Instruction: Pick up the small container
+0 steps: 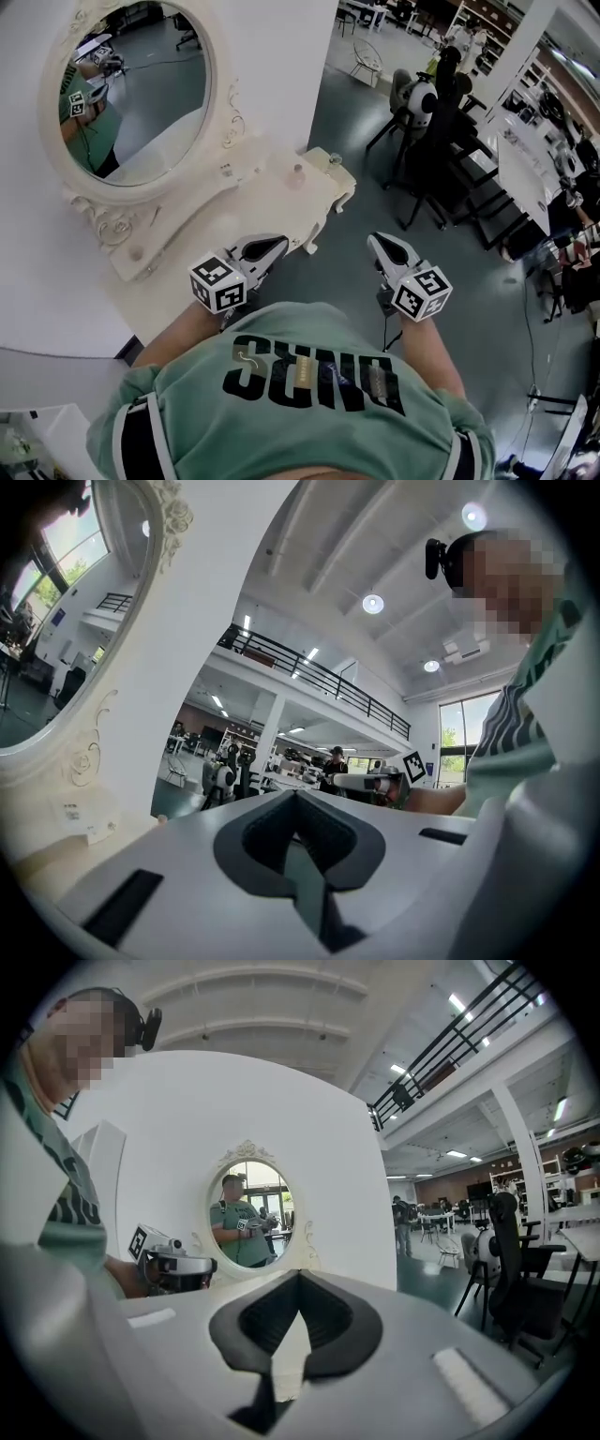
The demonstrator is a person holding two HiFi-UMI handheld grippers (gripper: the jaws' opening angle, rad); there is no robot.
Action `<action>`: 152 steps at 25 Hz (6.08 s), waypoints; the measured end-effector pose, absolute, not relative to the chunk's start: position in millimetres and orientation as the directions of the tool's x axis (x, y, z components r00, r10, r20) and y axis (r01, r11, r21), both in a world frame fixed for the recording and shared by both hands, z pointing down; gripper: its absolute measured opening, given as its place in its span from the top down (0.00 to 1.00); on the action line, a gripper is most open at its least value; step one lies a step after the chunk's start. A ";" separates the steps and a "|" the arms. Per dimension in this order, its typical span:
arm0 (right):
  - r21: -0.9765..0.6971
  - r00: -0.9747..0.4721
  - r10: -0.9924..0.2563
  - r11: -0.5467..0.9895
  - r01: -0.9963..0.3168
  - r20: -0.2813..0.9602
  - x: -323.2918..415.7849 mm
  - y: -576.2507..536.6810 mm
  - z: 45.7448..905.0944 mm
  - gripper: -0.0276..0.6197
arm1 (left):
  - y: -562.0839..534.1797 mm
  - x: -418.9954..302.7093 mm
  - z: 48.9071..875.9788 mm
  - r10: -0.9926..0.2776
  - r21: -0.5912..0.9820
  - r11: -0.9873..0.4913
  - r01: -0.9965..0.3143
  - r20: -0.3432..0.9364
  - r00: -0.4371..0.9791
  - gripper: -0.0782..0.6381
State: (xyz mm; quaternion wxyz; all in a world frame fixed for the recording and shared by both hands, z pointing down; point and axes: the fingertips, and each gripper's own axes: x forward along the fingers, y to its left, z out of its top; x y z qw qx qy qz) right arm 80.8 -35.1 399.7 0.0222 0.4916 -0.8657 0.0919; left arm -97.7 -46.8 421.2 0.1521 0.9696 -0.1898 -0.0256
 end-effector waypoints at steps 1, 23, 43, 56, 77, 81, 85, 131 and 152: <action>-0.134 -0.512 -0.849 0.497 -0.857 0.130 75.2 -48.6 397.7 0.94 | -58.5 -101.9 422.4 -0.364 0.309 -0.885 -0.349 0.010 0.931 0.89; -0.206 -0.608 -0.782 0.578 -0.790 0.135 147.9 -204.7 418.4 0.94 | -197.7 -39.4 465.0 -0.460 0.373 -0.805 -0.461 0.099 0.883 0.89; -0.220 -0.652 -0.752 0.623 -0.751 0.096 184.5 -240.0 430.3 0.94 | -223.6 0.4 449.8 -0.536 0.284 -0.785 -0.550 0.133 0.834 0.89; -0.216 -0.632 -0.764 0.600 -0.770 0.131 177.4 -249.1 432.3 0.94 | -255.6 -14.3 457.6 -0.549 0.253 -0.781 -0.571 0.158 0.821 0.69; -0.225 -0.645 -0.743 0.608 -0.761 0.178 153.5 -336.2 508.5 0.94 | -355.5 -11.5 587.6 -0.581 0.218 -0.711 -0.668 0.353 0.733 0.64; -0.243 -0.623 -0.762 0.579 -0.778 0.179 158.2 -353.7 534.2 0.94 | -383.2 -10.2 621.1 -0.601 0.202 -0.691 -0.694 0.374 0.707 0.63; -0.261 -0.607 -0.774 0.557 -0.788 0.181 161.7 -365.7 557.7 0.94 | -405.0 -8.0 651.2 -0.609 0.163 -0.690 -0.706 0.396 0.687 0.62; -0.301 -0.612 -0.775 0.553 -0.777 0.156 160.3 -338.2 563.4 0.94 | -410.4 31.6 623.2 -0.611 0.018 -0.759 -0.651 0.329 0.720 0.70; -0.196 -0.603 -0.792 0.579 -0.791 0.094 169.6 -327.9 441.6 0.94 | -385.1 37.0 467.3 -0.603 -0.012 -0.784 -0.620 0.253 0.757 0.70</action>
